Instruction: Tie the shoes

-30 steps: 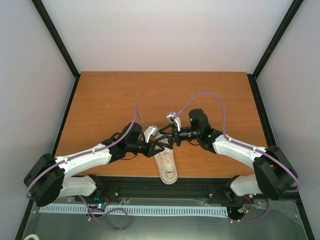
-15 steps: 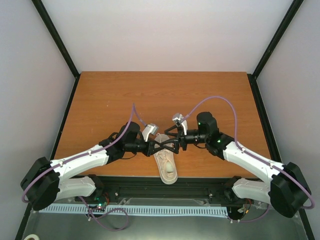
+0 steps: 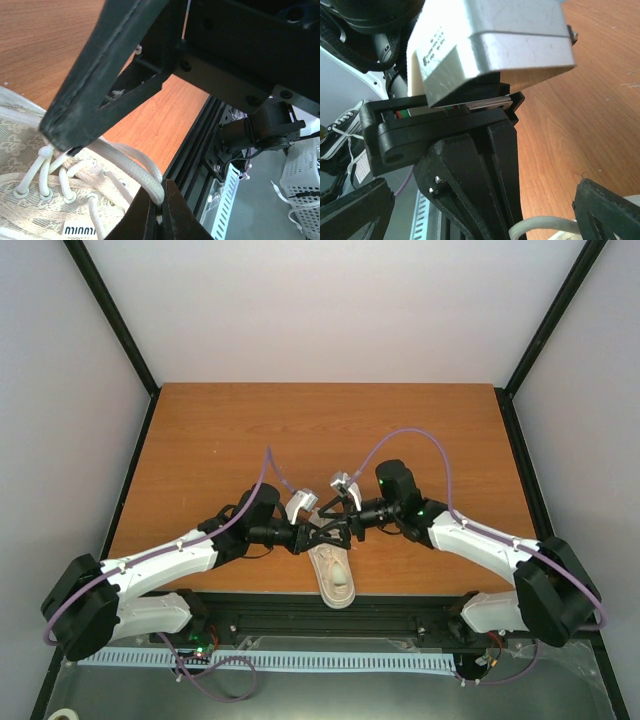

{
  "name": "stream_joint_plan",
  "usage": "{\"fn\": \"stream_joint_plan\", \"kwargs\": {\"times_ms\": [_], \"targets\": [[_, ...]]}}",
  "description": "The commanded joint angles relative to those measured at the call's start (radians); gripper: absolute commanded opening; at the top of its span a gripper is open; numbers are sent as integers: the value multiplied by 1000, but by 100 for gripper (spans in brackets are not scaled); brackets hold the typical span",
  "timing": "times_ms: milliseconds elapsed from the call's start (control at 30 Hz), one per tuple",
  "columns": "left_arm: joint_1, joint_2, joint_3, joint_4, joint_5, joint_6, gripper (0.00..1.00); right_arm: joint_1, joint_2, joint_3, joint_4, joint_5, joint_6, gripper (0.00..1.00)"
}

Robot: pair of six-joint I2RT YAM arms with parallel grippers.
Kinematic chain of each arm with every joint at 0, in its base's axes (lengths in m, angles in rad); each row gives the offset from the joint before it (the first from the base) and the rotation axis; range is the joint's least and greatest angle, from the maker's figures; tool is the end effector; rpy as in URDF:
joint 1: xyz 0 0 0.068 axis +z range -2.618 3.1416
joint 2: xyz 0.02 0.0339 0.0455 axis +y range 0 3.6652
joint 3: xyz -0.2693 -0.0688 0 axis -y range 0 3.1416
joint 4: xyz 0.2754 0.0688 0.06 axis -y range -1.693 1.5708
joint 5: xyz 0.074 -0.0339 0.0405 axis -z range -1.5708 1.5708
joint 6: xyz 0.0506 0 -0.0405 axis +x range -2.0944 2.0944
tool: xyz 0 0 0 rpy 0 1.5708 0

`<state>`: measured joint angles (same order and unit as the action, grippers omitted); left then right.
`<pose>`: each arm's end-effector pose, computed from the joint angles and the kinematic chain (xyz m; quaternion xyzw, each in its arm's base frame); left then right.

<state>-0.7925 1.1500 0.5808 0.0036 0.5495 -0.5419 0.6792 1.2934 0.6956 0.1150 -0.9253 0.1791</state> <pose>0.1730 -0.2131 0.1986 0.2351 0.8205 -0.4737 0.2171 0.2082 0.2200 0.2186 -0.4133 0.6847 0.5400 0.2622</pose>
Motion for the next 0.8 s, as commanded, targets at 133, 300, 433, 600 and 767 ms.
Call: {"fn": "stream_joint_plan", "kwargs": {"times_ms": [133, 300, 433, 600, 767], "targets": [[4, 3, 54, 29, 30, 13, 1, 17, 66, 31, -26, -76, -72, 98], [4, 6, 63, 19, 6, 10, 1, 19, 69, 5, -56, -78, -95, 93], [4, 8, 68, 15, -6, 9, 1, 19, 54, -24, -49, -74, -95, 84], [4, 11, 71, 4, -23, 9, 1, 19, 46, -33, -58, -69, -99, 79], [5, 13, 74, 3, -37, 8, 1, 19, 41, -53, -51, -57, -93, 72]]}}
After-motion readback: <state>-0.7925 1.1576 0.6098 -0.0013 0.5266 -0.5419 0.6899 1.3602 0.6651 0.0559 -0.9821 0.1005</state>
